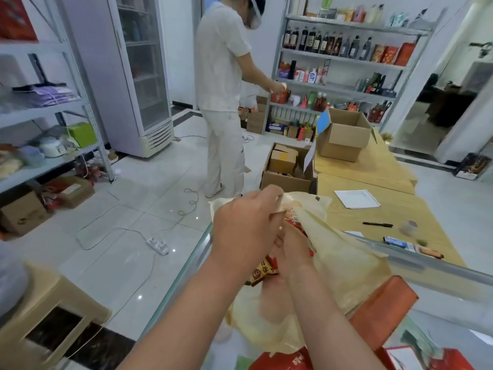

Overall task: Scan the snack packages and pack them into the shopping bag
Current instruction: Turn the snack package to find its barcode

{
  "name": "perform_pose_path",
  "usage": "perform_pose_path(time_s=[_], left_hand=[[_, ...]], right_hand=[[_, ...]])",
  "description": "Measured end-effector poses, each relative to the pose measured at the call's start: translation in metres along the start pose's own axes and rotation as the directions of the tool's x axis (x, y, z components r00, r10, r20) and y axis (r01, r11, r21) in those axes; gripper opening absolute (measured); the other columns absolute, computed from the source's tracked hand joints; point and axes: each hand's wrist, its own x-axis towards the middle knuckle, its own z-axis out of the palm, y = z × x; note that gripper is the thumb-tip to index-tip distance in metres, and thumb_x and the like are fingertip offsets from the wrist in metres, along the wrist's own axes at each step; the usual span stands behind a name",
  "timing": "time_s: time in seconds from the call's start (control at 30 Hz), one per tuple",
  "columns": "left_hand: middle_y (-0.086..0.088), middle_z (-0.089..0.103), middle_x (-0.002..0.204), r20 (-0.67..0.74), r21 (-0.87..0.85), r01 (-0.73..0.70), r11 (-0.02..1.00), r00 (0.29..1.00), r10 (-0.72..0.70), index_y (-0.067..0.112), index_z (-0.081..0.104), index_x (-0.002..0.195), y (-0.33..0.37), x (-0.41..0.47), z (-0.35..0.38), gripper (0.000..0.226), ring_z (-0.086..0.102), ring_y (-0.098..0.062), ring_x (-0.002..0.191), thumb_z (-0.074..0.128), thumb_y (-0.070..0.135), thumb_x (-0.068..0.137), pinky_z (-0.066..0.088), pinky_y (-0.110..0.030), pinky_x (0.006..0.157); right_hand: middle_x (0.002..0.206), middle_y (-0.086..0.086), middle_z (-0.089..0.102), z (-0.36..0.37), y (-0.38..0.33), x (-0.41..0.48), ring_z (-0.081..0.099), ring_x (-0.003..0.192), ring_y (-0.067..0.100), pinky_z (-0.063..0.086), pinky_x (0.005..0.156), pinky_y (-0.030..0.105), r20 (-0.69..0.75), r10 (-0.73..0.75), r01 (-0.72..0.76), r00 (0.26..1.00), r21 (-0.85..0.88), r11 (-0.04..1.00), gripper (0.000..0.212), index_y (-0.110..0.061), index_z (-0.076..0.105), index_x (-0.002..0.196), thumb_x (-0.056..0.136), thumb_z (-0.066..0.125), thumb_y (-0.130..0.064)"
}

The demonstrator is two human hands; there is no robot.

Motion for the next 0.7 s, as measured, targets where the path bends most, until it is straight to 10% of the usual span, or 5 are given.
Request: perform_pose_path(time_s=[0.33,0.6,0.7], left_hand=[[0.014,0.057,0.09,0.361,-0.073,-0.082,0.994,0.927,0.103,0.025,0.065,0.091,0.014,-0.012,0.004,0.02,0.057,-0.015,0.086,0.075,0.029,0.073,0.03,-0.022,0.055],[0.019,0.062,0.084,0.858,0.101,-0.006,0.995,0.507,-0.084,0.035,0.061,0.078,0.044,-0.032,0.028,0.019,0.057,0.0,0.074,0.063,0.053,0.081,0.046,-0.02,0.067],[0.02,0.06,0.101,0.904,0.231,0.053,0.971,0.358,-0.235,0.037,0.065,0.091,0.054,-0.04,0.038,0.036,0.056,0.001,0.09,0.063,0.069,0.073,0.048,-0.022,0.081]], right_hand=[[0.066,0.009,0.064,-0.058,-0.046,-0.098,0.054,0.048,0.017,0.04,0.044,0.026,-0.185,-0.289,0.282,0.939,-0.063,0.957,0.025,-0.004,0.057,0.078,0.091,0.038,0.004],[0.075,0.004,0.068,-0.177,-0.129,-0.106,0.055,0.051,0.014,0.038,0.044,0.024,-0.057,-0.462,0.378,0.885,-0.49,0.785,0.03,-0.016,0.059,0.078,0.091,0.041,0.004],[0.096,0.0,0.067,-0.229,-0.134,-0.087,0.061,0.075,0.018,0.044,0.058,0.026,0.116,-0.498,0.386,0.86,-0.786,0.483,0.037,-0.025,0.062,0.093,0.085,0.043,0.006]])
